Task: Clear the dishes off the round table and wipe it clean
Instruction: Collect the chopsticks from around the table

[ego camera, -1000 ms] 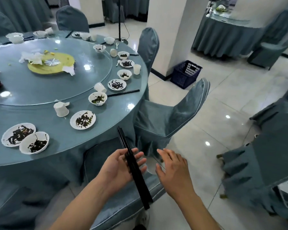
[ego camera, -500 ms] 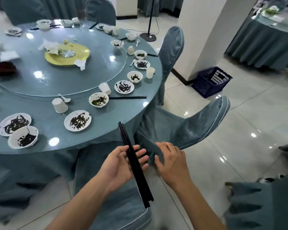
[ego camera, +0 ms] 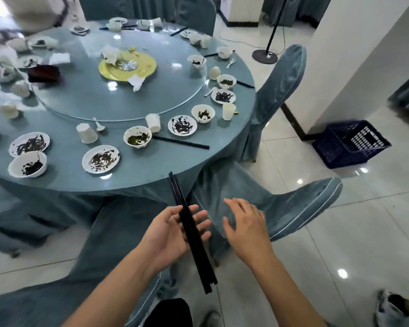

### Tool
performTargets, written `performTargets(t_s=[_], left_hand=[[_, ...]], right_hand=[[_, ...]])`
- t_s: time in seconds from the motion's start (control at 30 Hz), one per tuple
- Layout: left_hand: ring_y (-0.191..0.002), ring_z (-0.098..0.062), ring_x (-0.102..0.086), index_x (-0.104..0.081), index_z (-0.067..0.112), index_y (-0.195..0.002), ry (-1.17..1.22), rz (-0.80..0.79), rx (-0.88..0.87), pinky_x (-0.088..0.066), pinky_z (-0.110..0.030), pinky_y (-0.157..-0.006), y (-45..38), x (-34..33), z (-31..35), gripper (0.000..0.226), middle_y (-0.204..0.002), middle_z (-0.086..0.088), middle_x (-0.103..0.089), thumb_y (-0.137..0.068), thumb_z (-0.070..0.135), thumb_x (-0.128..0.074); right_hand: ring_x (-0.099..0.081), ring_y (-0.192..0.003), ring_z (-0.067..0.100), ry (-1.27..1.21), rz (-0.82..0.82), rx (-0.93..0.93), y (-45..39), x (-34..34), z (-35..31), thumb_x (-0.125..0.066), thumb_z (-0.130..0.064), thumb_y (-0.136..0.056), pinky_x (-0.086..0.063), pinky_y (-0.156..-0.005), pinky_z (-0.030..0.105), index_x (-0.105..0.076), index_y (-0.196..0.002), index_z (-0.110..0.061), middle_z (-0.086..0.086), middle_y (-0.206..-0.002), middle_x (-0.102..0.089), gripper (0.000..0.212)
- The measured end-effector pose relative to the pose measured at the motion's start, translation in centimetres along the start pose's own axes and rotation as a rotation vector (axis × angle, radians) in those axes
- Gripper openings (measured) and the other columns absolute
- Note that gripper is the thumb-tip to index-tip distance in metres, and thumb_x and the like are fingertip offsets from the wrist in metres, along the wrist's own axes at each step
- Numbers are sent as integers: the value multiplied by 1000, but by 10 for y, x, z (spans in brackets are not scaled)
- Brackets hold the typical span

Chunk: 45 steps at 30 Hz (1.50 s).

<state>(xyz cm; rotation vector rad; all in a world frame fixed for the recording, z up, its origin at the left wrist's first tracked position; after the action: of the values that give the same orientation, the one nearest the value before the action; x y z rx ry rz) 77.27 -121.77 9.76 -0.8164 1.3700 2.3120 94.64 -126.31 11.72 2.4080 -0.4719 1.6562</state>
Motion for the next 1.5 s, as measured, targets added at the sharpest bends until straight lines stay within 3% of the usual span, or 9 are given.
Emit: performTargets(t_s=[0.43, 0.67, 1.03, 1.17, 1.33, 1.5], left_hand=[[-109, -38, -67, -60, 2, -130, 174, 143, -161, -54, -53, -94, -70, -18, 44, 42, -124, -20, -69, -98, 25, -48], [-109, -38, -65, -60, 3, -128, 202, 182, -195, -52, -55, -98, -113, -30, 82, 39, -118, -19, -70, -99, 25, -47], [-105, -38, -65, -62, 3, -121, 292, 290, -205, -53, -53, -93, -167, -39, 99, 35, -114, -21, -70, -97, 23, -46], [-111, -40, -63, -63, 2, -124, 354, 350, -219, -50, -55, -97, -177, -34, 95, 39, -117, -22, -69, -95, 24, -49], [-104, -39, -65, -63, 3, -124, 403, 389, -232, -47, -57, -101, -182, -23, 89, 40, -115, -22, -70, -93, 25, -50], [-102, -38, -66, -62, 2, -127, 425, 381, -246, -52, -54, -95, -183, -22, 90, 40, -114, -22, -70, -95, 24, -49]], right_hand=[[-54, -114, 20, 28, -126, 227, -150, -17, 22, -56, -34, -95, -39, -101, 40, -53, -137, -26, -3, -129, -57, 43], [-60, -98, 27, 80, -111, 298, -242, -40, 17, -60, -27, -92, -43, -90, 43, -63, -121, -20, 3, -114, -63, 31], [-60, -103, 32, 172, -300, 350, -365, -124, 17, -58, -28, -92, -42, -89, 42, -61, -117, -18, 8, -111, -62, 28], [-57, -112, 30, 180, -396, 363, -394, -161, 17, -59, -34, -95, -40, -95, 40, -59, -123, -18, 7, -120, -59, 32], [-56, -110, 28, 218, -406, 405, -407, -188, 17, -60, -35, -95, -39, -94, 39, -59, -119, -19, 6, -117, -58, 28], [-59, -109, 28, 224, -436, 262, -404, -190, 31, -61, -38, -96, -38, -94, 40, -61, -110, -19, 4, -113, -63, 23]])
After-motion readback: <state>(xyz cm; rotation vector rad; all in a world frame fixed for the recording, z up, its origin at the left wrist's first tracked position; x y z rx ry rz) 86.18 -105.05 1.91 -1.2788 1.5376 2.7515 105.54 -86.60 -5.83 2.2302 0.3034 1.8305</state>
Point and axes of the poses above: each hand's wrist, its own y-axis away from the middle knuckle, its own x-axis out of the back of the hand, z = x × y, the point moved 8 cm from there along -y, towards the middle knuckle
